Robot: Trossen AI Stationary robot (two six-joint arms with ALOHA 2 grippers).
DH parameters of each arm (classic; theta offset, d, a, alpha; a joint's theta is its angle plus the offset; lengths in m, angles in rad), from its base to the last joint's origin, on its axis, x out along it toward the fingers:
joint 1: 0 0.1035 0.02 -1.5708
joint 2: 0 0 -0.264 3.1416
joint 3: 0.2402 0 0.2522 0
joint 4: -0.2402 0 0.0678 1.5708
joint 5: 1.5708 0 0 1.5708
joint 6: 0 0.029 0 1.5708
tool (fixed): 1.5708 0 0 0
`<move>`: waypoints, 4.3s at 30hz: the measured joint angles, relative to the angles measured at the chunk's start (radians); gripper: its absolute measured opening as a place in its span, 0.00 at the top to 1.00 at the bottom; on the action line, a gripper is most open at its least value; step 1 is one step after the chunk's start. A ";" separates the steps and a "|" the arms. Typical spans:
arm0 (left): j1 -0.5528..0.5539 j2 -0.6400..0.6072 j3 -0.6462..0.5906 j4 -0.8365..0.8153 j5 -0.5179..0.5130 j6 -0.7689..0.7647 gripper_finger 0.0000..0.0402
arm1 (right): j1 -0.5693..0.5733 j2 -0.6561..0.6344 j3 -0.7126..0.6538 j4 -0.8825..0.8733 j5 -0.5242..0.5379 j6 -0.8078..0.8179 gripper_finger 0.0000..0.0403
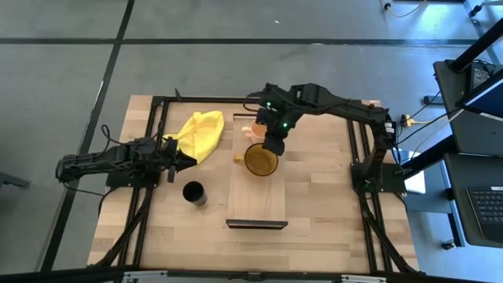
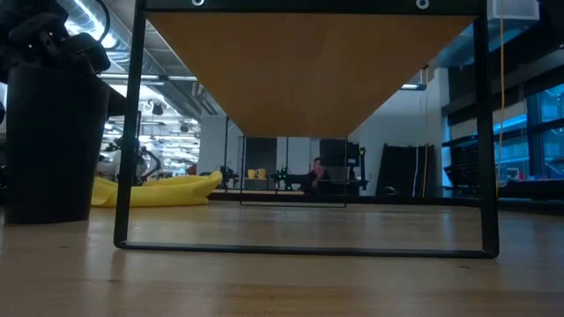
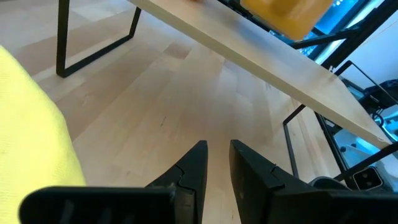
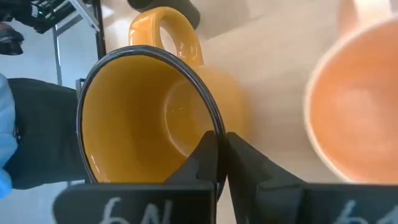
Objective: Stack small to large cups/mugs on shelf
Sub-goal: Put the brown mug on the shelf, then put the black cup on the shelf
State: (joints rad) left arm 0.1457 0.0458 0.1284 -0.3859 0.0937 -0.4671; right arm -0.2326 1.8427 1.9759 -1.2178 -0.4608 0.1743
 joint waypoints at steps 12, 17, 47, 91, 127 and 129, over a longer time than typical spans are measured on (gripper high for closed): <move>0.000 0.000 0.000 0.000 -0.040 0.020 0.85 | -0.029 0.000 0.000 -0.040 -0.090 -0.026 0.96; 0.000 0.000 0.000 0.000 -0.040 0.021 0.85 | -0.029 0.000 -0.001 -0.054 -0.085 -0.028 0.93; 0.000 0.000 0.000 0.001 -0.041 0.005 0.85 | -0.029 0.003 -0.002 -0.012 0.088 -0.076 0.84; -0.013 0.084 0.215 -0.040 0.078 -0.030 0.88 | 0.222 -0.022 0.000 0.361 0.237 0.262 0.82; -0.329 0.915 0.809 -0.703 0.014 -0.108 0.81 | 0.725 -0.126 0.346 -0.308 1.189 0.493 0.65; -0.329 0.929 0.809 -0.703 0.015 -0.108 0.79 | 0.745 -0.127 0.346 -0.355 1.212 0.559 0.63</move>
State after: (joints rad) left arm -0.1833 0.9750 0.9375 -1.0888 0.1084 -0.5751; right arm 0.5128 1.7157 2.3215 -1.5731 0.7514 0.7337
